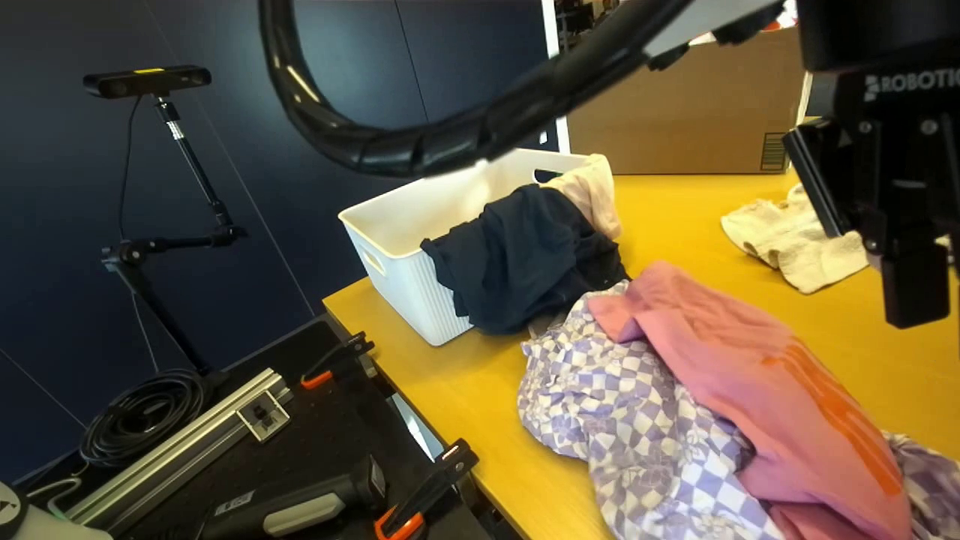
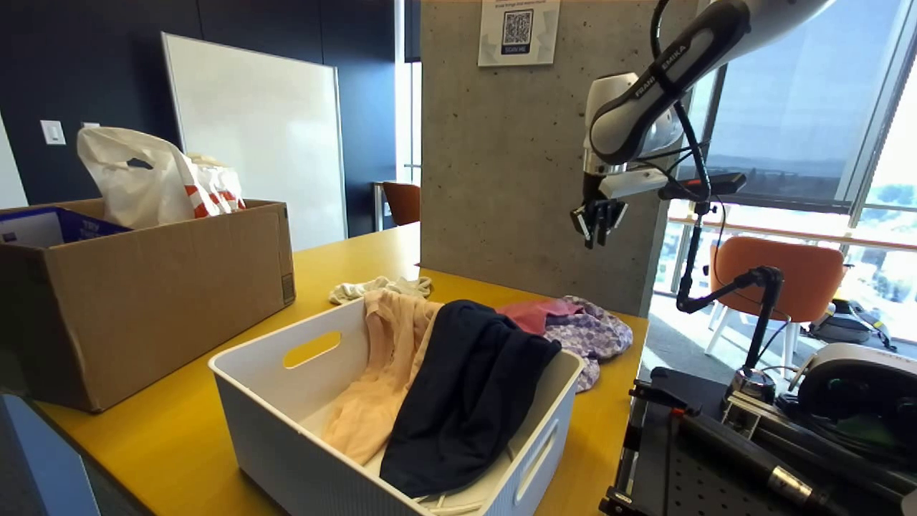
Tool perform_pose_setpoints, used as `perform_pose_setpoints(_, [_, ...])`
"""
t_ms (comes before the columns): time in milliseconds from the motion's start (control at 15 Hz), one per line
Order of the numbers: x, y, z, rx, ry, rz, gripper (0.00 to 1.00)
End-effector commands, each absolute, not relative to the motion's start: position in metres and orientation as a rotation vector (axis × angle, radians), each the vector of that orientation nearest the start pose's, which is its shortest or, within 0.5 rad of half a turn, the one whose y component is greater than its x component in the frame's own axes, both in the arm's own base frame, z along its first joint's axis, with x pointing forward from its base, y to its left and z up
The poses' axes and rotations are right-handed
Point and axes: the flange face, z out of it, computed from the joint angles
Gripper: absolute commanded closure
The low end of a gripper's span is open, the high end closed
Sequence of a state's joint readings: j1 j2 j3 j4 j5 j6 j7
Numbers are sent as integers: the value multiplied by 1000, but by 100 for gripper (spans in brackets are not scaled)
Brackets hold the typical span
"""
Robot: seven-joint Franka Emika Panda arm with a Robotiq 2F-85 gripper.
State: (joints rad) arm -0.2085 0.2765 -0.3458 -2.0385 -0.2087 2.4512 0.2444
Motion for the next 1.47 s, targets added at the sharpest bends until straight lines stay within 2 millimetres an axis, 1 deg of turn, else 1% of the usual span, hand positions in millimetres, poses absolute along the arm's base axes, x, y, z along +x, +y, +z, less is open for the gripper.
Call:
perform_pose_setpoints(0, [550, -296, 337, -3310, 1230, -137, 34])
perform_pose_setpoints(67, [560, -279, 334, -3324, 1187, -98, 26])
perform_pose_setpoints(133, [567, -265, 333, -3338, 1148, -72, 20])
perform_pose_setpoints(267, [580, -234, 326, -3353, 995, -15, 5])
perform_pose_setpoints(333, [584, -224, 316, -3346, 939, 13, 1])
perform_pose_setpoints(400, [588, -215, 307, -3343, 895, 24, 0])
perform_pose_setpoints(467, [588, -209, 291, -3332, 832, 37, 0])
perform_pose_setpoints(533, [587, -204, 282, -3326, 789, 62, 0])
perform_pose_setpoints(600, [583, -202, 262, -3313, 751, 106, 0])
perform_pose_setpoints(733, [575, -201, 233, -3300, 718, 173, 0])
perform_pose_setpoints(867, [572, -202, 211, -3296, 707, 195, 0])
perform_pose_setpoints(933, [572, -202, 203, -3298, 698, 193, 0])
perform_pose_setpoints(1000, [573, -202, 199, -3310, 700, 177, 0])
perform_pose_setpoints(1200, [573, -203, 199, -3313, 713, 89, 0])
perform_pose_setpoints(1400, [584, -205, 196, -3256, 791, -62, 0])
